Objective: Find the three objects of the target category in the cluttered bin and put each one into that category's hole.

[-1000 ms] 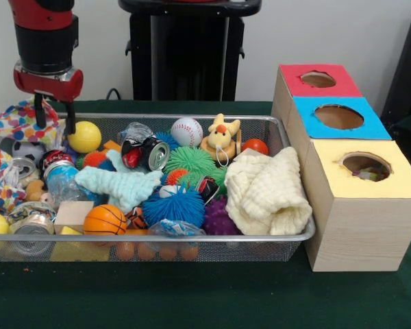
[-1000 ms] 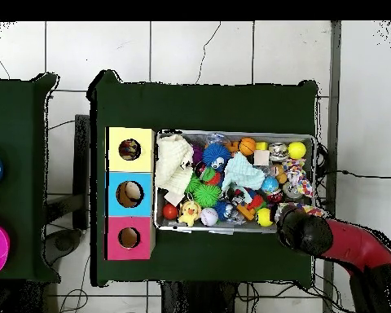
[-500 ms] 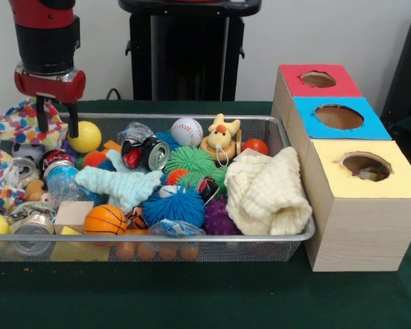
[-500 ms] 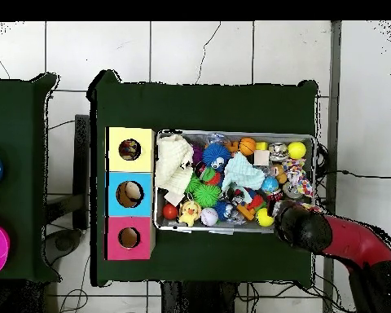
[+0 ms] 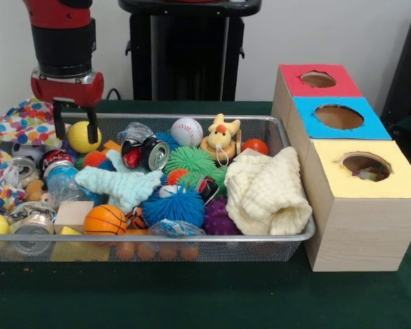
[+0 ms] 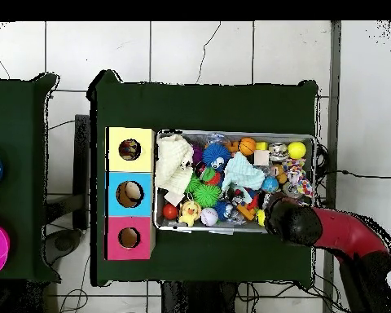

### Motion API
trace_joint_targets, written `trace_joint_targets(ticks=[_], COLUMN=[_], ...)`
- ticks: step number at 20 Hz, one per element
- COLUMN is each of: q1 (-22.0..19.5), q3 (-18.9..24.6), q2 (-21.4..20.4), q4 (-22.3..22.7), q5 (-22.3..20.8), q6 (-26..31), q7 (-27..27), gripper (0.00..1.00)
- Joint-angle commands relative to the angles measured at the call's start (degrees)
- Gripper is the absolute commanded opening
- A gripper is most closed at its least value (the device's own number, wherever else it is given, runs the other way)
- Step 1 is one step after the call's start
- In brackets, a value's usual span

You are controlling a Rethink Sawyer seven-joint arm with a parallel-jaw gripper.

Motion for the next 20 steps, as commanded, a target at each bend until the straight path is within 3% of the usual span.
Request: trace_joint_targets(ticks=[1, 9, 20], q1=[0.20, -0.49, -3.50], q3=[5.22, 3.22, 2.43], q2=[-2.77, -4.98, -1.46], q4=[4.69, 5.24, 2.53], q5=[-1.03, -2.49, -4.98], q6=[2.99, 3.85, 2.42], q7=[-4.53, -4.65, -6.50], gripper=[1.00, 1.00, 1.00])
